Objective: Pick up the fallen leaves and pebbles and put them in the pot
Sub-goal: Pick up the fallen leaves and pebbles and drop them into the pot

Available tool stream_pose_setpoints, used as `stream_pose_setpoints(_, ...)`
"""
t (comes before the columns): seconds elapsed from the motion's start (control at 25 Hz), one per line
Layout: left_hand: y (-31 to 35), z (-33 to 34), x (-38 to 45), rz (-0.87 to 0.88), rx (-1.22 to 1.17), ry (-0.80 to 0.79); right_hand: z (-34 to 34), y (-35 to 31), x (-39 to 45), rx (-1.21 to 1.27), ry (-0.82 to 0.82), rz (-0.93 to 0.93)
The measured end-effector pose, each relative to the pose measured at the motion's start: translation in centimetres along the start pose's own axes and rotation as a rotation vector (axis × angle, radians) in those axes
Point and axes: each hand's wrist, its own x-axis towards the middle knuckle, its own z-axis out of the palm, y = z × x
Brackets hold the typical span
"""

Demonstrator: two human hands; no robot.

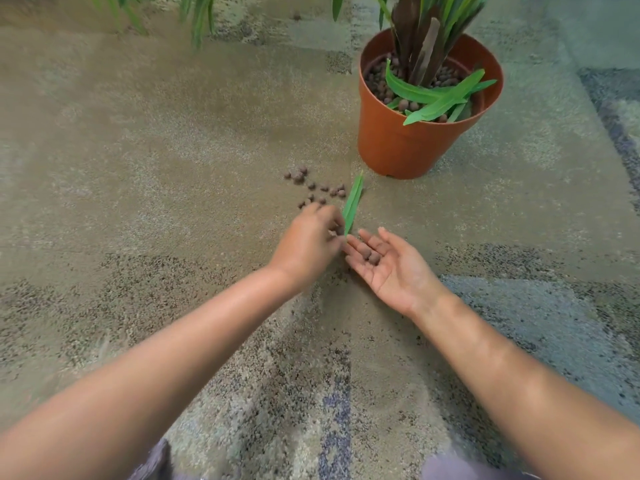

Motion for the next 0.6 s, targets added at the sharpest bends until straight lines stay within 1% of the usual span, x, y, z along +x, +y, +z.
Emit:
stream_pose_setpoints(0.12,1.6,0.7,-0.2,0.014,-0.092,-0.022,0.9,0.1,0.2,0.057,-0.032,0.000)
stream_pose_setpoints(0.24,1.5,0.6,-0.1,0.013,-0.077,0.084,1.5,-0.1,0.5,0.071,-0.004,-0.021)
stream_pose_setpoints(0.36,-0.1,0.0,0.6,-0.093,-0.037,0.171,1.3,-0.4,0.3,0.060,0.044,-0.061)
stream_pose_setpoints(0.44,-1.2,0.1,0.8,-0.169,0.000,0.156,0.9,-0.7,0.0,0.073,0.093,-0.097)
stream_pose_setpoints(0.6,-1.6,1.7,0.7,-0.268,0.026,0.026,0.1,-1.1,-0.3,0.080,0.162,-0.124)
